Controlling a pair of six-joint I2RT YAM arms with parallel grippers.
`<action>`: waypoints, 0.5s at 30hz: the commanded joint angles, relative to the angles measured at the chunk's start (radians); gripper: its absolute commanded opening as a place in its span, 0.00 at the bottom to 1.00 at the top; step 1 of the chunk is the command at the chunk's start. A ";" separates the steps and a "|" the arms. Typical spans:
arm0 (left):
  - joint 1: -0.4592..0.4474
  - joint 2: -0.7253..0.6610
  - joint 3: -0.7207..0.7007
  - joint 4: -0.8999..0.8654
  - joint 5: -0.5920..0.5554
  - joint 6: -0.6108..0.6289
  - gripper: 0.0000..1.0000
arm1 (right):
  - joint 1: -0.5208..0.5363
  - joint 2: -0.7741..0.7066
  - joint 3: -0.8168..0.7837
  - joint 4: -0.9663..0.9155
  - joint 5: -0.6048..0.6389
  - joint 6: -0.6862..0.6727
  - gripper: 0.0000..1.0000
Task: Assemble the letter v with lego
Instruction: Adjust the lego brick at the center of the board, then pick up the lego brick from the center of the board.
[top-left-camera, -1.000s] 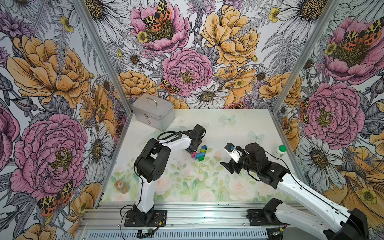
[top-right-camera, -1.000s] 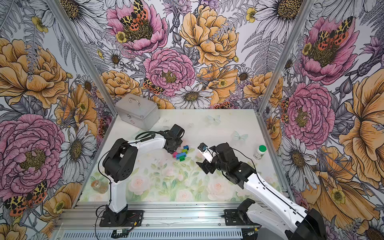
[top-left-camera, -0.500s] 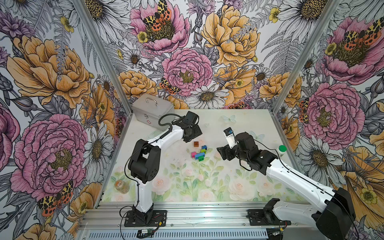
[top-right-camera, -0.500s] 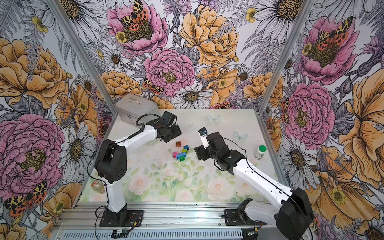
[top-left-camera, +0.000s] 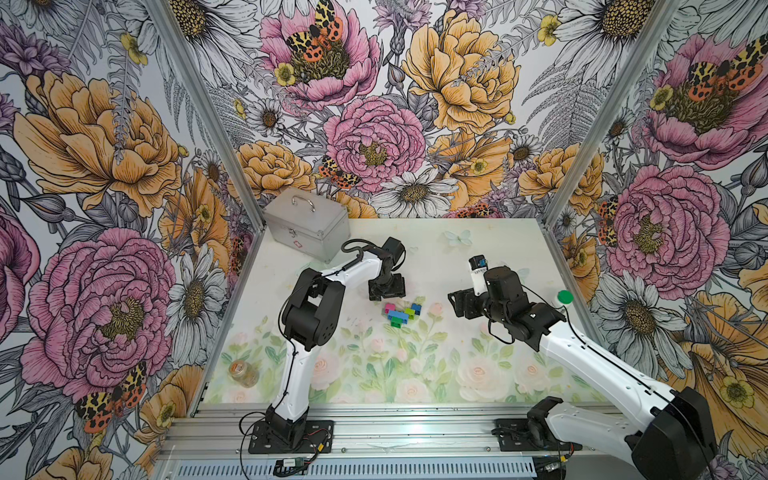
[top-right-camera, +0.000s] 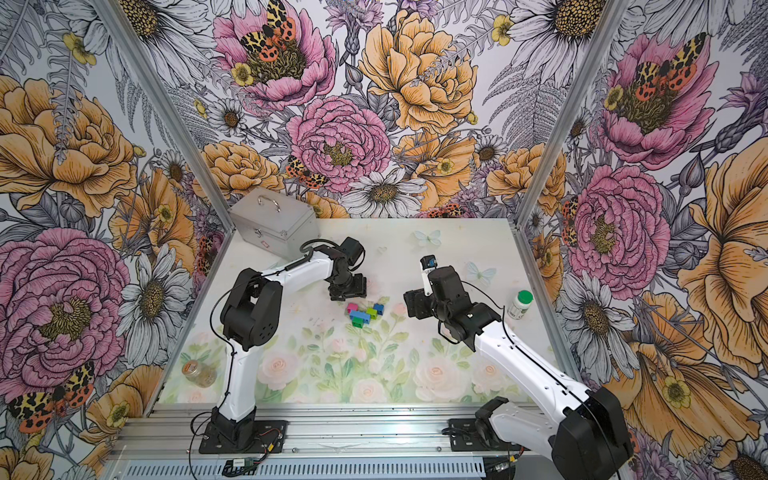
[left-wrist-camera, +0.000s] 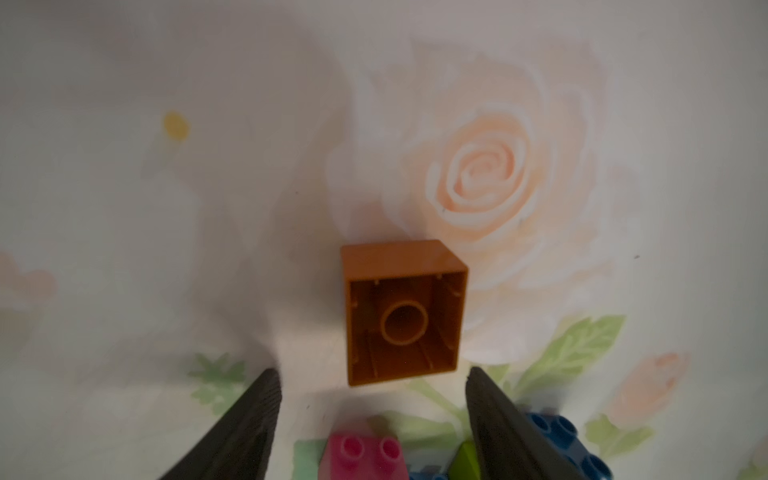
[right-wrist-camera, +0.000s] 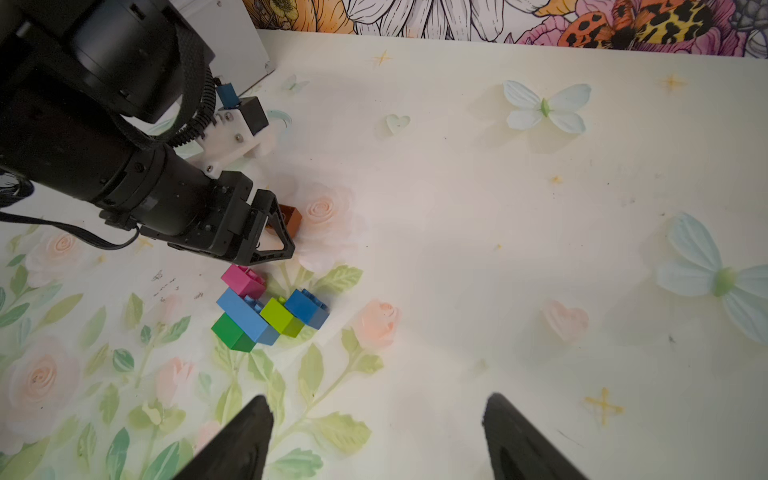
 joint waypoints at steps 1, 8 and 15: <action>0.005 0.021 0.052 -0.003 -0.033 0.008 0.67 | -0.010 -0.020 -0.016 -0.001 -0.013 0.019 0.82; -0.001 0.077 0.101 -0.002 -0.052 0.018 0.53 | -0.015 0.003 -0.009 -0.001 -0.038 0.005 0.82; -0.003 0.084 0.106 -0.001 -0.088 0.050 0.38 | -0.051 0.051 0.030 0.001 -0.204 -0.062 0.81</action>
